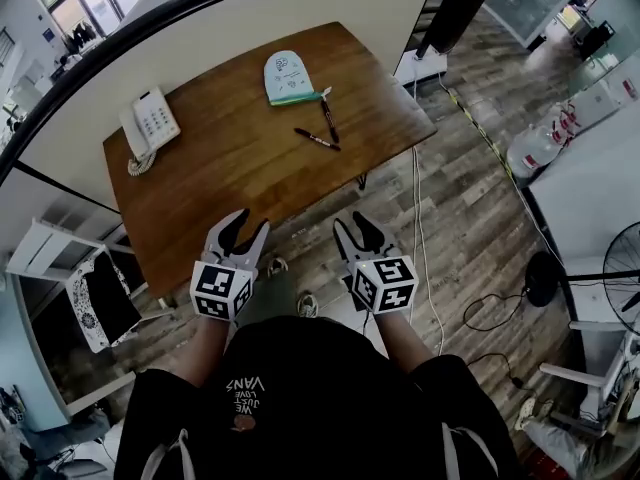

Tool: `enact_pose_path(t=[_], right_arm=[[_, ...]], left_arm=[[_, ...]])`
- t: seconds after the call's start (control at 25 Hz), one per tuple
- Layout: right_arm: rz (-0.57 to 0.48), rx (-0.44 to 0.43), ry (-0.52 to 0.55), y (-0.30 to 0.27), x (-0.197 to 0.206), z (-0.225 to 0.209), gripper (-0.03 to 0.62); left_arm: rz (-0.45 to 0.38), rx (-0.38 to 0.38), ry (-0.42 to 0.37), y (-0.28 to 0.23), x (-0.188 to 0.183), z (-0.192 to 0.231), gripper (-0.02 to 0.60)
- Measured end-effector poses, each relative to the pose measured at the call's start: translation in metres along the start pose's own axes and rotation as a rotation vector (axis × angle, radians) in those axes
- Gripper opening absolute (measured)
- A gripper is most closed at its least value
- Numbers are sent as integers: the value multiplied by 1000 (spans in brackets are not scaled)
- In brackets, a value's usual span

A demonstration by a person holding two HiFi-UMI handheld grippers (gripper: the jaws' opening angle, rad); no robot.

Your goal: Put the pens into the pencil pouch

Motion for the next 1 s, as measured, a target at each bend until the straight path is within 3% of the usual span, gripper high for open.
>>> enact_pose_path(t=[0.28, 0.6, 1.0], right_arm=[[55, 3, -4, -40, -10, -17, 132], [91, 54, 7, -92, -30, -50, 132], [184, 113, -5, -148, -22, -81, 132]], left_arm=[[17, 0, 29, -34, -10, 35, 147], [21, 45, 36, -87, -32, 73, 147], [66, 110, 30, -135, -44, 119, 147]])
Point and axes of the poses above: the fingertips, and each gripper's own axes: y backward along the fingers, z to its left, x out of its underside, the point moved 4 cm from there along y, backward along the fingers, and after that the axes turned 8 degrees about y, right-handed, at the moved point
